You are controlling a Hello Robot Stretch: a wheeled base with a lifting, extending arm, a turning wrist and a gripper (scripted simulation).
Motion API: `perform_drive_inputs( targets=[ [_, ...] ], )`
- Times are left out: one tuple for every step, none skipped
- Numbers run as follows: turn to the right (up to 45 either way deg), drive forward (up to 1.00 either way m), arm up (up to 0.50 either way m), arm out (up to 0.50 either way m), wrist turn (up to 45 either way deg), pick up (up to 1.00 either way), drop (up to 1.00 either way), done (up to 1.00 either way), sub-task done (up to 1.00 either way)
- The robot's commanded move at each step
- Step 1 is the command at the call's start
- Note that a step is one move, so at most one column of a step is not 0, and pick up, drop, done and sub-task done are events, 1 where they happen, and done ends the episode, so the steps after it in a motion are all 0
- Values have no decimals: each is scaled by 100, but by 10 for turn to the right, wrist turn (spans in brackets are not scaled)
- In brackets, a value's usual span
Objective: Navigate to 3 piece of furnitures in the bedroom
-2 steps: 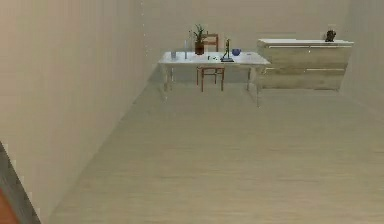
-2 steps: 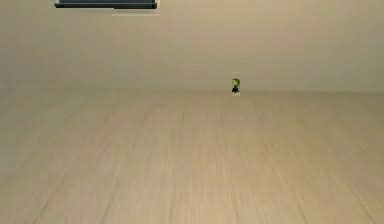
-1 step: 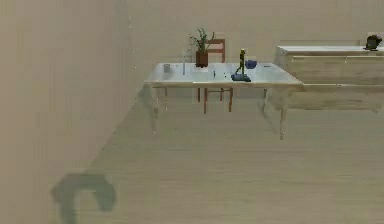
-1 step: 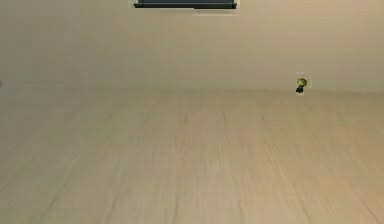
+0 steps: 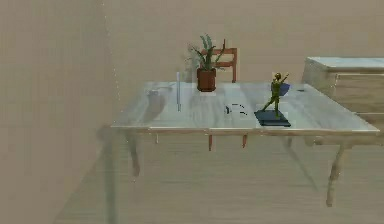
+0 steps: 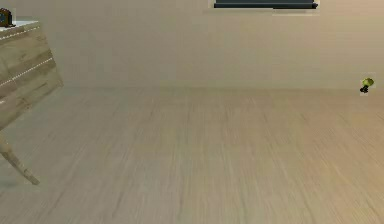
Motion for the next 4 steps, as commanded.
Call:
perform_drive_inputs(
  targets=[
    [0, 45, 0, 0, 0, 0, 0, 0, 0],
    [150, 0, 0, 0, 0, 0, 0, 0, 0],
    [0, 0, 0, 0, 0, 0, 0, 0, 100],
    [450, 0, 0, 0, 0, 0, 0, 0, 0]
  ],
)
